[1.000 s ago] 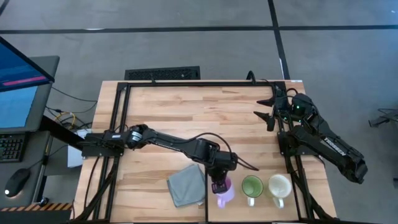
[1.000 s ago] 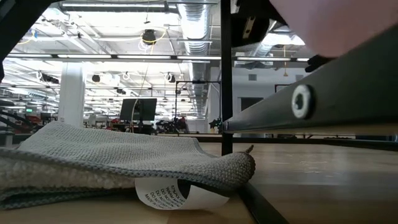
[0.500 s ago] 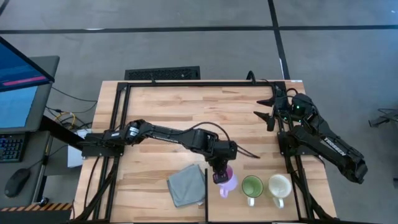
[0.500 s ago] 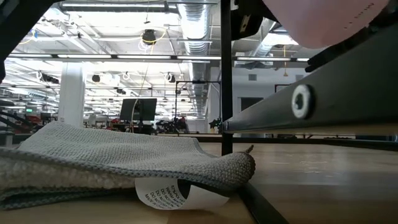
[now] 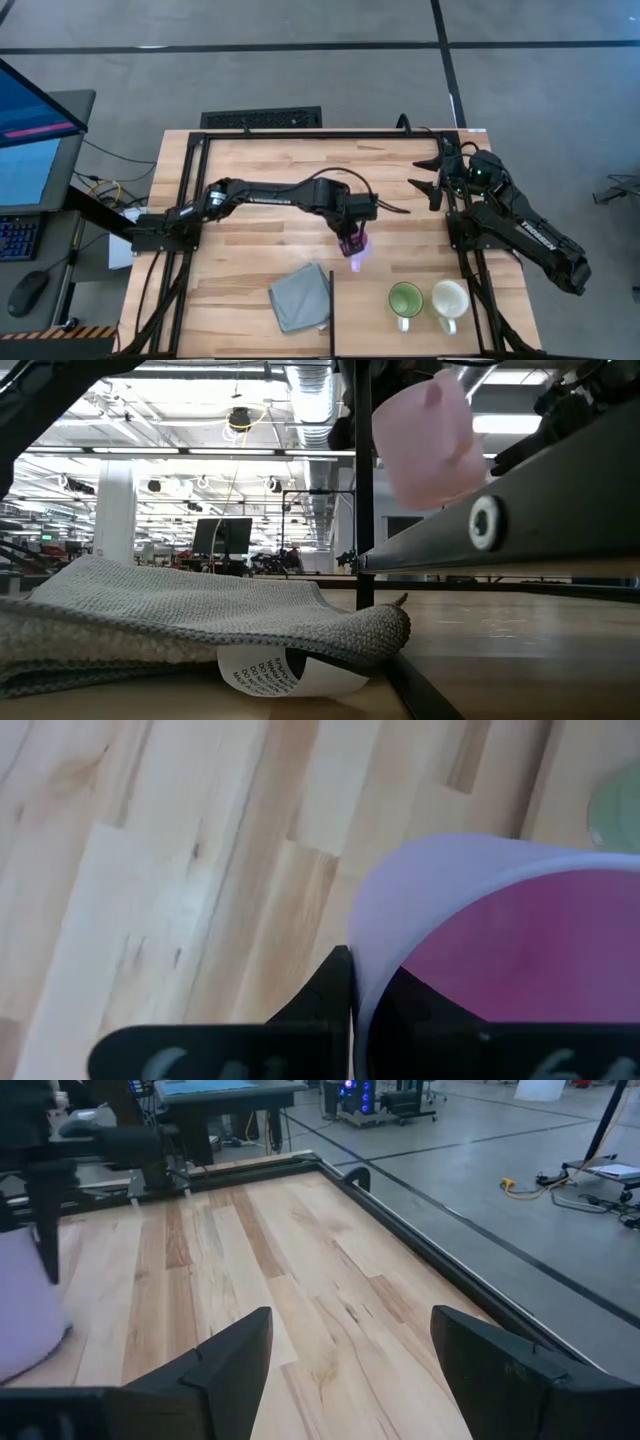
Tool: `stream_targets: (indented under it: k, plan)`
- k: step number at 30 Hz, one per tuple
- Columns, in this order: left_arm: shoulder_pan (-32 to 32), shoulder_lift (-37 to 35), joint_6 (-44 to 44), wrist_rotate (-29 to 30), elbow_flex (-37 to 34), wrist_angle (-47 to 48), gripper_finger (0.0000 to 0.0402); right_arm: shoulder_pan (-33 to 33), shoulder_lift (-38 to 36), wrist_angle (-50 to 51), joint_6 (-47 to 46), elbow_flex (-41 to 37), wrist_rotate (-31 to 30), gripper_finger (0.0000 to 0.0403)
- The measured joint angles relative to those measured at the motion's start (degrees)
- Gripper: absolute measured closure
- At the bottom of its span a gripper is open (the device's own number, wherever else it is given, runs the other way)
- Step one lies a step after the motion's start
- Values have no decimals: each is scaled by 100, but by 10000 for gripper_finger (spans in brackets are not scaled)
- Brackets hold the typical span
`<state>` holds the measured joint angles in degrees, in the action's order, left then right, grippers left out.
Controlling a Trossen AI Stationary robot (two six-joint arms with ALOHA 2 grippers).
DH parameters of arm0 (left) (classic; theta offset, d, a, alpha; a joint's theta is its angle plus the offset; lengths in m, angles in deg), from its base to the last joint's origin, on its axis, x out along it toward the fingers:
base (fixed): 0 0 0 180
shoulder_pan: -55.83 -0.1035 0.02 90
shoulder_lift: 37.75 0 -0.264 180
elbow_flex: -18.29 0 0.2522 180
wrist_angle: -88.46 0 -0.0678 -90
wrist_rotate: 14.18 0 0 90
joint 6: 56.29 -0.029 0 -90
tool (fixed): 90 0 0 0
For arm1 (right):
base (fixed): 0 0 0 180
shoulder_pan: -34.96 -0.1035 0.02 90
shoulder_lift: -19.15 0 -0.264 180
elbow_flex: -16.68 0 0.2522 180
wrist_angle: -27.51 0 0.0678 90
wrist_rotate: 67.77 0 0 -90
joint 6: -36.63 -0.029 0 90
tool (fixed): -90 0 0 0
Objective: Stack small to large cups/mugs on shelf
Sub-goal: Put the pink mug on the shelf
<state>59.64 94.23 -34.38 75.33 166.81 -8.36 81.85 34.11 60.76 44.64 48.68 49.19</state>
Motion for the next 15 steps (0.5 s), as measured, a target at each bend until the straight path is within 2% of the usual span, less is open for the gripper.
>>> stream_targets:
  k: [15]
  plan:
    - [-413,364,-140,142,-4,683,401,-1,2,2,0,0,1,106]
